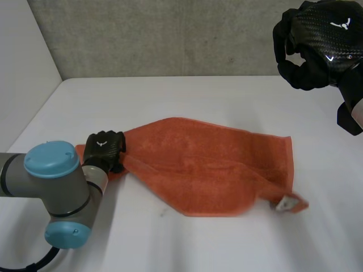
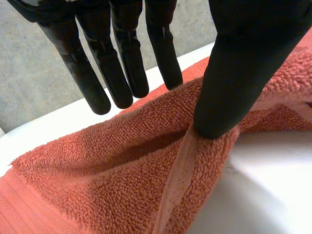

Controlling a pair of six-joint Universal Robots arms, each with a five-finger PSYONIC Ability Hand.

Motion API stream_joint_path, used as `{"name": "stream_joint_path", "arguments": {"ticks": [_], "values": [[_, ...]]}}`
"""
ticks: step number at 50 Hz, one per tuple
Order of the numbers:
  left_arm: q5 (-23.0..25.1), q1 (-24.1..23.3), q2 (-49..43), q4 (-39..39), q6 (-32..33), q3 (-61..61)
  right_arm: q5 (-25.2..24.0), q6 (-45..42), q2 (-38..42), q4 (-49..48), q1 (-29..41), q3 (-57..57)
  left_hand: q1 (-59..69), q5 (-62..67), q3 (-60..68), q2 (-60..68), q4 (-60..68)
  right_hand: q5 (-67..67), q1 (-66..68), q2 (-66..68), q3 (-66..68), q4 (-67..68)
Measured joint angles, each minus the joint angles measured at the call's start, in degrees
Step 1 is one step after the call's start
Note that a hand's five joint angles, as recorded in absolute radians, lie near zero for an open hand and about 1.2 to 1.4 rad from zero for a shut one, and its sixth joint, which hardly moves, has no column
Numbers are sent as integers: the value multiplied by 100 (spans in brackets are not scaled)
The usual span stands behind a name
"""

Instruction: Fold the laundry

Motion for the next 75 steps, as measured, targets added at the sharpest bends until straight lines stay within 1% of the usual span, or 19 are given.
{"name": "stream_joint_path", "arguments": {"ticks": [8, 16, 17, 18, 19, 20, 21, 22, 25, 30, 31, 39, 44, 46, 53, 55, 61, 67, 75], "values": [[-23, -4, -43, 8, 14, -37, 31, -4, 33, -9, -145, -41, 118, 138, 123, 122, 120, 1, 0, 0, 0, 0], [-52, 37, 274, -63, 29, -261, -36, -55, 336, 187, -321, -48, -237, -210, -229, -227, -228, -154, -132, -208, -200, -208], [-50, 51, 413, -93, 31, -349, -49, -64, 418, 258, -324, -44, -267, -246, -260, -263, -262, -281, -265, -403, -355, -417], [-46, 66, 607, -142, 33, -474, -75, -82, 660, 466, -320, -41, -275, -261, -277, -280, -282, -1403, -1295, -1588, -1558, -1632], [-42, 72, 717, -180, 34, -551, -84, -86, 759, 547, -317, -39, -293, -274, -292, -295, -298, -1403, -1295, -1588, -1558, -1632], [-40, 77, 802, -211, 35, -610, -90, -90, 872, 633, -314, -33, -295, -278, -294, -299, -301, -2246, -1935, -2405, -2366, -2440], [-38, 80, 871, -241, 35, -660, -94, -92, 939, 682, -311, -27, -295, -286, -296, -300, -303, -2246, -1935, -2405, -2366, -2440], [-34, 88, 986, -310, 36, -750, -97, -94, 1025, 741, -309, -15, -313, -300, -310, -322, -317, -2843, -2364, -2926, -2922, -3009], [-28, 135, 1225, -541, 37, -975, -108, -101, 1377, 925, -284, 100, -406, -397, -414, -420, -417, -3146, -2565, -3150, -3199, -3298], [-18, 290, 1351, -801, 25, -1182, -105, -112, 1669, 959, -184, 377, -450, -462, -461, -471, -478, -3155, -2570, -3150, -3209, -3302], [-5, 390, 1366, -872, 13, -1238, -99, -118, 1774, 930, -123, 543, -454, -461, -465, -474, -488, -3154, -2570, -3150, -3209, -3303], [56, 719, 1268, -938, -57, -1282, -62, -129, 1940, 650, -17, 1343, -454, -455, -461, -466, -476, -3181, -2571, -3150, -3264, -3315], [58, 744, 1196, -908, -67, -1213, -40, -130, 1939, 488, -19, 1620, -418, -396, -412, -412, -412, -3206, -2571, -3150, -3280, -3351], [56, 728, 1052, -871, -70, -1061, -12, -129, 1930, 143, -27, 1944, -347, -339, -341, -345, -343, -3206, -2571, -3150, -3280, -3351], [50, 683, 732, -853, -70, -802, 39, -129, 2004, -419, 9, 2221, -114, -113, -115, -117, -116, -3214, -2616, -3150, -3307, -3370], [50, 678, 674, -852, -72, -757, 66, -127, 2081, -495, 25, 2240, -83, -76, -75, -76, -86, -3421, -2841, -3478, -3536, -3578], [54, 676, 627, -850, -117, -704, 168, -127, 2274, -537, 45, 2228, 76, 88, 83, 85, 77, -3830, -3148, -3912, -3895, -3984], [78, 669, 623, -852, -254, -696, 208, -128, 2316, -532, 45, 2219, 77, 94, 90, 87, 90, -3899, -3193, -3956, -3953, -4051], [390, 642, 543, -860, -559, -696, 218, -138, 2306, -530, 46, 2214, -26, -2, -17, -21, -19, -3899, -3188, -3956, -3953, -4051]]}}
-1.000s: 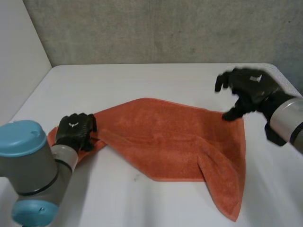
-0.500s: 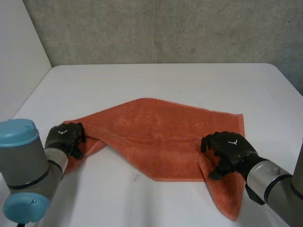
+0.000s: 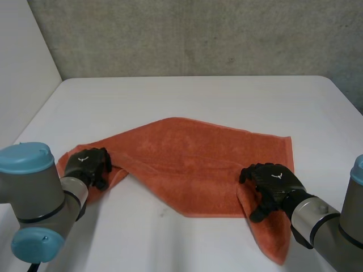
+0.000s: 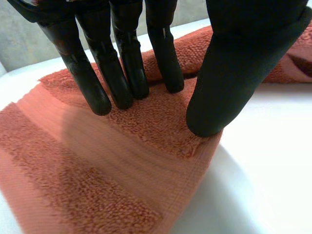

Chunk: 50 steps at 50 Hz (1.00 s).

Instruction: Fold the laundry

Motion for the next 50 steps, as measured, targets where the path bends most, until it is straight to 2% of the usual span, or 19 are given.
{"name": "stream_joint_path", "arguments": {"ticks": [24, 39, 44, 45, 50], "values": [[78, -386, 0, -40, -157, 1, 13, -188, -1, 5, 34, 0, -128, -110, -118, -130, -118, 0, 0, 0, 0, 0], [54, -395, -505, 18, -106, 465, 4, -193, -8, 5, 41, 2, -588, -616, -601, -606, -621, -3, 0, 0, 0, 0], [48, -395, -707, 21, -72, 676, 4, -193, -15, 7, 43, 7, 85, -58, 73, 76, 75, 0, 0, 0, 0, 1], [37, -393, -741, 37, -66, 715, 5, -193, -19, 8, 45, 8, 915, 331, 824, 916, 849, 8, 0, 7, 8, 13], [-130, -382, -724, 208, -54, 771, 13, -193, -23, 12, 46, 9, 1972, 1074, 2049, 2071, 2057, 92, 6, 16, 67, 87]]}}
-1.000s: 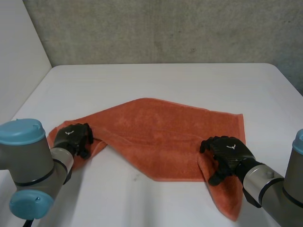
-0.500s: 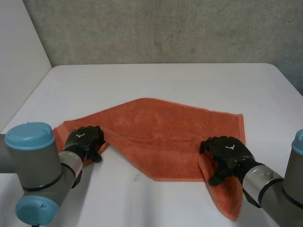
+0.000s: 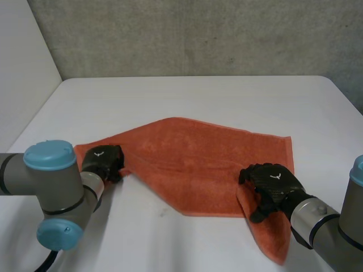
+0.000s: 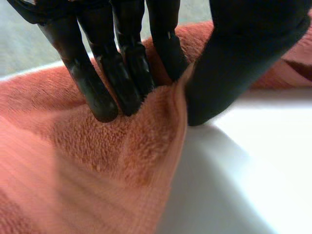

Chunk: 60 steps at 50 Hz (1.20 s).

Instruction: Fold the laundry

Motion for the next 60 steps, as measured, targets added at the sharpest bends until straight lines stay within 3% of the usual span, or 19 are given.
{"name": "stream_joint_path", "arguments": {"ticks": [2, 3, 4, 6, 7, 9, 11, 13, 14, 16, 17, 18, 27, 28, 31, 34, 44, 57, 60], "values": [[-92, 6, 49, 71, 4, -10, 2, 0, 2, 1, 0, 1, 125, 722, 123, 111, 127, 45, 3, 0, 27, 30], [-183, 10, 133, 147, 6, -31, 4, 0, 4, 3, 1, 0, 234, -55, 208, 196, 206, 54, 5, 0, 29, 32], [-233, 14, 187, 185, 8, -46, 5, 0, 6, 4, 1, 1, 266, 789, 245, 232, 242, 53, 5, -1, 29, 31], [-337, 21, 342, 268, 7, -103, 7, 0, 9, 6, 2, 1, 266, 948, 260, 249, 256, 54, 5, 0, 30, 30], [-362, 25, 388, 287, 7, -122, 7, 0, 11, 7, 3, 3, 310, -1298, 287, 276, 280, 53, 5, 0, 29, 32], [-430, 38, 573, 345, 6, -201, 8, 0, 14, 9, 3, 5, 335, 414, 301, 291, 300, 53, 5, 0, 29, 31], [-450, 48, 694, 367, 4, -264, 12, 0, 16, 12, 3, 5, 335, 33, 305, 297, 301, 53, 5, 0, 30, 31], [-459, 60, 803, 376, 3, -325, 14, 0, 16, 16, 3, 4, 341, -1236, 311, 303, 305, 53, 5, 0, 29, 32], [-457, 70, 863, 375, 3, -364, 13, 0, 16, 23, 3, 2, 344, 444, 312, 306, 309, 53, 5, 0, 29, 31], [-449, 84, 931, 367, 3, -412, 12, 0, 15, 38, 3, -3, 344, 44, 312, 308, 311, 51, 2, 0, 28, 31], [-442, 95, 958, 359, 4, -438, 11, -3, 11, 60, 3, -9, 347, -1152, 313, 309, 314, 41, -6, -2, 24, 27], [-438, 104, 980, 355, 6, -458, 10, -9, 6, 86, 3, -14, 359, 365, 318, 311, 320, 26, -6, -5, 18, 22], [-412, 158, 1041, 329, 14, -568, 12, -128, -56, 370, 1, -54, -203, 948, -311, -335, -269, -29, -6, 0, 19, 19], [-411, 159, 1024, 327, 18, -570, 11, -132, -58, 377, 1, -56, -1656, -283, -1584, -1624, -1461, -29, -6, 0, 19, 19], [-410, 160, 939, 285, 66, -559, 3, -151, -62, 403, 0, -57, -4099, -2995, -3899, -4061, -3938, -28, -6, 0, 23, 22], [-408, 161, 823, 152, 204, -534, -4, -154, -57, 394, -2, -56, -5022, -4092, -5163, -5179, -5134, -27, -6, 0, 23, 22], [-345, 68, 1036, -381, 547, -554, -11, -150, -46, 305, -15, -46, -5472, -4478, -5611, -5640, -5620, -26, -6, 0, 26, 28], [-204, 52, 1067, -389, 528, -547, -14, -154, -52, 296, -28, -53, -5448, -4478, -5473, -5489, -5489, 1, -6, 0, 29, 30], [-204, 63, 984, -375, 528, -524, -12, -155, -49, 295, -24, -51, -4842, -3994, -4980, -4978, -4985, 0, -6, 0, 29, 30]]}}
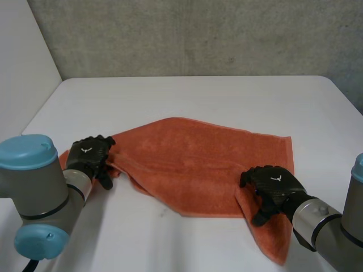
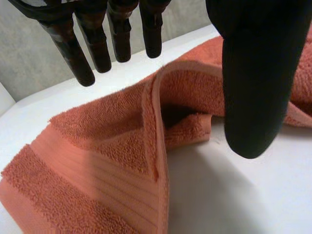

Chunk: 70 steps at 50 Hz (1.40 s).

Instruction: Fold the laundry

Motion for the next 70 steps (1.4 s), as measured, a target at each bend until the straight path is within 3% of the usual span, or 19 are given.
{"name": "stream_joint_path", "arguments": {"ticks": [5, 8, 12, 13, 15, 18, 20, 24, 32, 45, 48, 50, 51, 52, 57, 63, 70], "values": [[-6, 34, -139, 57, 0, 36, 3, -2, 3, -2, 8, 8, 542, 575, 573, 552, 574, 13, 1, 0, 0, 0], [-19, 59, -204, 160, 2, 51, 3, -3, 4, -3, 9, 12, 1910, 1863, 1871, 1909, 1873, 29, 3, 0, 0, 1], [-34, 81, -237, 309, 8, 55, 4, -3, 5, -3, 5, 11, 1910, 1863, 1871, 1909, 1873, 61, 21, 0, 17, 10], [-39, 89, -242, 365, 12, 55, 4, -3, 5, -3, 2, 11, 2819, 2839, 2857, 2849, 2856, 66, 21, 0, 33, 29], [-46, 104, -247, 456, 21, 52, 6, -6, 5, -3, -2, 9, 3407, 3410, 3453, 3432, 3425, 78, 21, 2, 78, 67], [-51, 113, -246, 525, 31, 50, 7, -8, 4, -3, -1, 6, 3407, 3410, 3453, 3432, 3425, 81, 21, 2, 98, 87], [-54, 119, -245, 579, 41, 45, 19, -14, 0, -2, -1, 0, 4432, 4433, 4458, 4439, 4462, 84, 21, 2, 119, 114], [-57, 126, -237, 637, 50, 29, 82, -45, 2, 4, 3, -10, 4845, 4977, 5048, 5034, 5048, 81, 20, 2, 109, 111], [-70, 173, -126, 666, 54, -41, 402, -209, 61, -33, 8, -8, 4968, 5155, 5269, 5255, 5273, 63, 0, 2, 104, 102], [-82, 208, 197, 636, 53, -185, 424, -131, 367, -231, 21, 7, 4986, 5182, 5298, 5287, 5307, 68, 41, 42, 139, 132], [-83, 209, 232, 631, 53, -199, 417, -124, 394, -237, 44, 3, 4986, 5182, 5298, 5288, 5307, 428, 437, 666, 609, 511], [-83, 209, 249, 628, 53, -204, 416, -124, 402, -251, 61, 0, 4986, 5182, 5298, 5288, 5307, 2432, 2112, 2720, 2566, 2571], [-83, 209, 257, 626, 53, -206, 416, -123, 403, -258, 65, 0, 4986, 5182, 5298, 5288, 5307, 2432, 2112, 2720, 2566, 2571], [-83, 208, 268, 624, 53, -207, 415, -123, 405, -278, 68, -1, 4986, 5182, 5298, 5289, 5307, 3318, 2722, 3533, 3433, 3487], [-82, 205, 360, 606, 55, -208, 404, -130, 370, -435, 44, -20, 4987, 5182, 5298, 5289, 5307, 3615, 2853, 3815, 3826, 3904], [-59, 202, 810, 380, 67, -215, 366, -198, -201, -524, -46, -244, 4987, 5182, 5298, 5289, 5308, 3621, 2853, 3815, 3839, 3909], [0, 205, 1727, -337, 65, -206, 166, -296, -1010, 165, -529, -876, 4988, 5182, 5300, 5290, 5309, 3642, 2853, 3815, 3861, 3909]]}}
